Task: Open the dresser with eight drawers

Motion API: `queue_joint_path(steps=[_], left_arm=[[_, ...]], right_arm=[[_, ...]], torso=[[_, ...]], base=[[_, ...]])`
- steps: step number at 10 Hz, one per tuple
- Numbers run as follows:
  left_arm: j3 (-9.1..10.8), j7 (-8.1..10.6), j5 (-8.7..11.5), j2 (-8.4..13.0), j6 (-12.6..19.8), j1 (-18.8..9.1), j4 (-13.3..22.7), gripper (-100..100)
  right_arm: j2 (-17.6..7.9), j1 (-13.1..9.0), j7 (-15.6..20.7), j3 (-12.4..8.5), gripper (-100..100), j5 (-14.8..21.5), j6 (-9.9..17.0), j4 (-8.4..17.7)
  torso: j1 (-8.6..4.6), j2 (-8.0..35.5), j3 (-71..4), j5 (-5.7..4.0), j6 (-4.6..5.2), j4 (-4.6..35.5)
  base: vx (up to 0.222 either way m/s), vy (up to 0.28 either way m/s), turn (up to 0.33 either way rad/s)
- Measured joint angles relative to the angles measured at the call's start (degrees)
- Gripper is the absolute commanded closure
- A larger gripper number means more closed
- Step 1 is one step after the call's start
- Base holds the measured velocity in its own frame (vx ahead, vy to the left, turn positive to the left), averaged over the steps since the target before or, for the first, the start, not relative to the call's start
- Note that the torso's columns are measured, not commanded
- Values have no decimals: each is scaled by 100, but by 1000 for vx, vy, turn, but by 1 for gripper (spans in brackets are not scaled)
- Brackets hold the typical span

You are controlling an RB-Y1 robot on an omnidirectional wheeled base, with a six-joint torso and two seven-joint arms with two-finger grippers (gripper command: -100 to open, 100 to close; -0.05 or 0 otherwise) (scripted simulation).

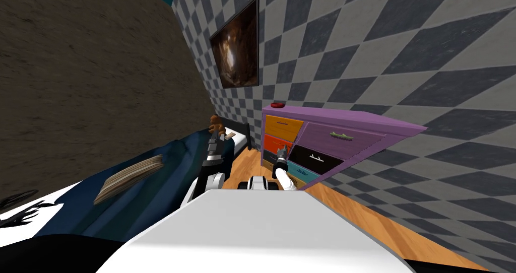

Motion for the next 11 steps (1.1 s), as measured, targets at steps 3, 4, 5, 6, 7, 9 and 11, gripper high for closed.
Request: queue_joint_path(steps=[3, 4, 5, 6, 7, 9, 11], left_arm=[[0, 0, 0, 0, 0, 0, 0, 0], [0, 0, 0, 0, 0, 0, 0, 0], [0, 0, 0, 1, 0, -1, 0, 0], [1, 0, 0, 1, 0, -1, 0, 0], [1, 0, 0, 1, 0, -1, 0, 0], [1, 0, 0, 1, 0, -1, 0, 0], [3, 0, 0, 3, 1, -3, 1, 0]], right_arm=[[-493, -27, -438, -185, -100, -59, -414, -28], [-668, 39, -536, -257, -100, -100, -578, -142], [-757, 51, -633, -267, -100, -87, -644, -142], [-890, 43, -746, -307, -100, -97, -725, -139], [-1047, 71, -854, -366, -100, -124, -852, -196], [-1204, 46, -1050, -389, 100, -109, -996, -153], [-953, -1, -855, -341, 100, -63, -719, -135]], torso=[[-30, 18, 12, -8, 1, 6], [-35, 13, 9, -10, 1, 5], [-47, 15, 10, -13, -1, 4], [-45, 18, 12, -13, 2, 6], [-30, 17, 11, -8, 2, 6], [-47, 10, 7, -11, 0, 5], [-80, -5, 6, -49, -26, -31]], base=[[56, 171, -149], [47, 105, -47], [31, 86, -99], [30, 104, -144], [33, 116, -149], [-5, -5, 79], [-53, -190, 190]])
